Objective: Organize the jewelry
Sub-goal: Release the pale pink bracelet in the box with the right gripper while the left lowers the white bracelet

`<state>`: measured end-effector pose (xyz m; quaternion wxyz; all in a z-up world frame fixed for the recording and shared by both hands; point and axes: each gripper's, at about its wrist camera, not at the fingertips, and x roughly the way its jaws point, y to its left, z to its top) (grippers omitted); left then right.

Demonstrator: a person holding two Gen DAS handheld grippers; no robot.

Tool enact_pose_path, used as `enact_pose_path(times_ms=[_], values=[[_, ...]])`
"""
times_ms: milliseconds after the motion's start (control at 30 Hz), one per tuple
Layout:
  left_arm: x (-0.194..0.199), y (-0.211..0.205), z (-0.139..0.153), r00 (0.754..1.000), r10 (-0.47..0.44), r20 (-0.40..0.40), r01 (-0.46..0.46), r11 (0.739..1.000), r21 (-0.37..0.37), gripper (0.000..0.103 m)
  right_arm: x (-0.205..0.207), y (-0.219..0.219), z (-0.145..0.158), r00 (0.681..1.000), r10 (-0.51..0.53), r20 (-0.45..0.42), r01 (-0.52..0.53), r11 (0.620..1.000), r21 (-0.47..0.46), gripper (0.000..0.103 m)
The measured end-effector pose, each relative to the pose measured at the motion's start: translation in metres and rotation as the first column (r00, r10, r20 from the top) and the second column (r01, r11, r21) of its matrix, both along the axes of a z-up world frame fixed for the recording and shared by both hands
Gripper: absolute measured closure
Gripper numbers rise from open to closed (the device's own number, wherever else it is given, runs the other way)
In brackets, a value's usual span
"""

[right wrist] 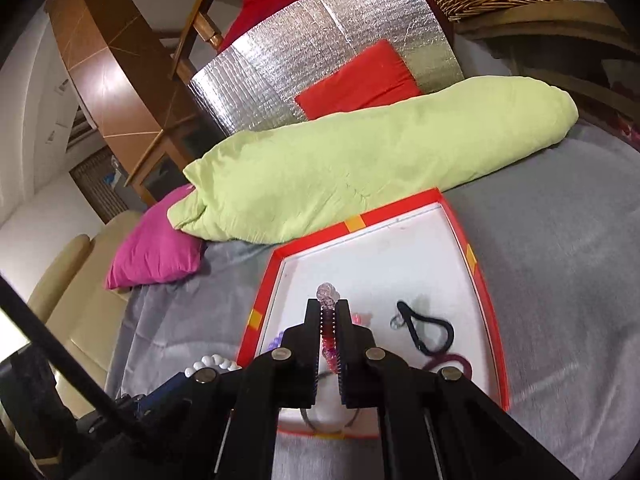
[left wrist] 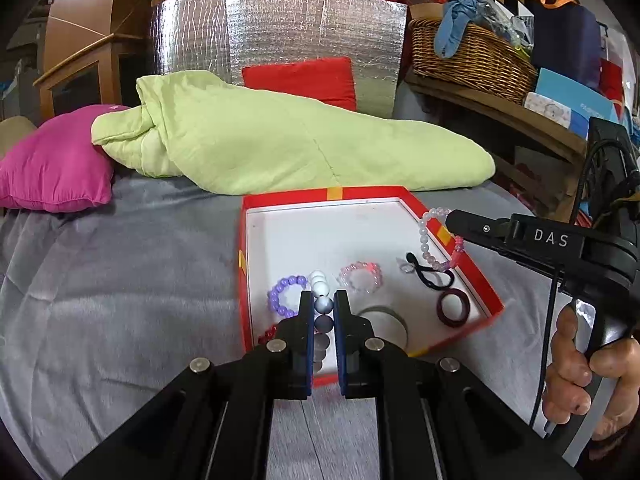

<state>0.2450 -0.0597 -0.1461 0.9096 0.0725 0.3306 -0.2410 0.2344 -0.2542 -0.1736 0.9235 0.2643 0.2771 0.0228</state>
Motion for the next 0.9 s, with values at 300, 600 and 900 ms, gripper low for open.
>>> enact_pose_path(times_ms=[300, 600, 900], values=[[0.025, -0.013, -0.004, 0.998, 0.047, 0.032, -0.049, 0.998, 0.051, 0.093, 0.026, -0.011, -0.008, 1.0, -0.026, -0.007, 0.026, 0.999, 0.02, 0.095], [0.05, -0.023, -0.008, 0.996, 0.082, 0.04, -0.085, 0.992, 0.092, 0.093, 0.05, -0.025, -0.016, 0.999, -0.042, -0.027, 0.043, 0.998, 0.038, 0.095], [0.077, -0.039, -0.015, 0.994, 0.084, 0.077, -0.096, 0.979, 0.181, 0.093, 0.068, -0.032, -0.021, 0.998, -0.044, -0.044, 0.047, 0.995, 0.084, 0.095]])
